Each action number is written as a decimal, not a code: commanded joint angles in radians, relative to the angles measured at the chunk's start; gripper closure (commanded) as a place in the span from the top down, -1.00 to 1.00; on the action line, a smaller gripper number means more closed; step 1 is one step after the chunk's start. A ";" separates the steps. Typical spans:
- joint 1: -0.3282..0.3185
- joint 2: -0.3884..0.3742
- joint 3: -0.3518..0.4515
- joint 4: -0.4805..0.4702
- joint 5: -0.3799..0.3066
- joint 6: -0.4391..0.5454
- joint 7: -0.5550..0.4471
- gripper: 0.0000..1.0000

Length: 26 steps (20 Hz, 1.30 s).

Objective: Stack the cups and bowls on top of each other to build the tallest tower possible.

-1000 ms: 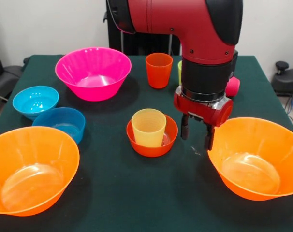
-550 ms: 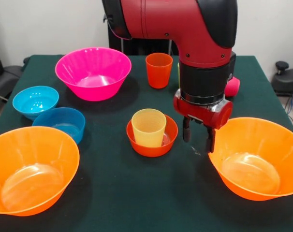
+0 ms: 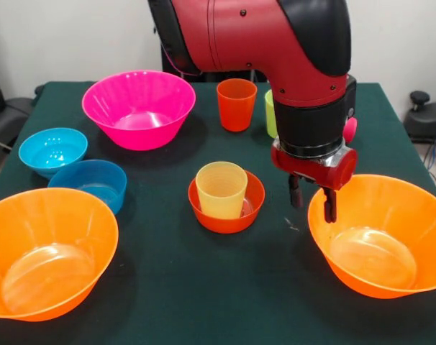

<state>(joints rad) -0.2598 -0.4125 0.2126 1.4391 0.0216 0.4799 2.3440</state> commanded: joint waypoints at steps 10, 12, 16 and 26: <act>-0.082 0.067 0.232 0.052 -0.139 -0.010 -0.202 1.00; -0.089 0.075 0.243 0.048 -0.154 -0.015 -0.204 1.00; -0.099 0.084 0.256 0.043 -0.184 -0.028 -0.194 1.00; -0.071 0.087 0.219 0.007 -0.263 -0.058 -0.130 1.00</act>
<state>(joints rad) -0.3476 -0.3497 0.3856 1.4659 -0.1403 0.4799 2.3440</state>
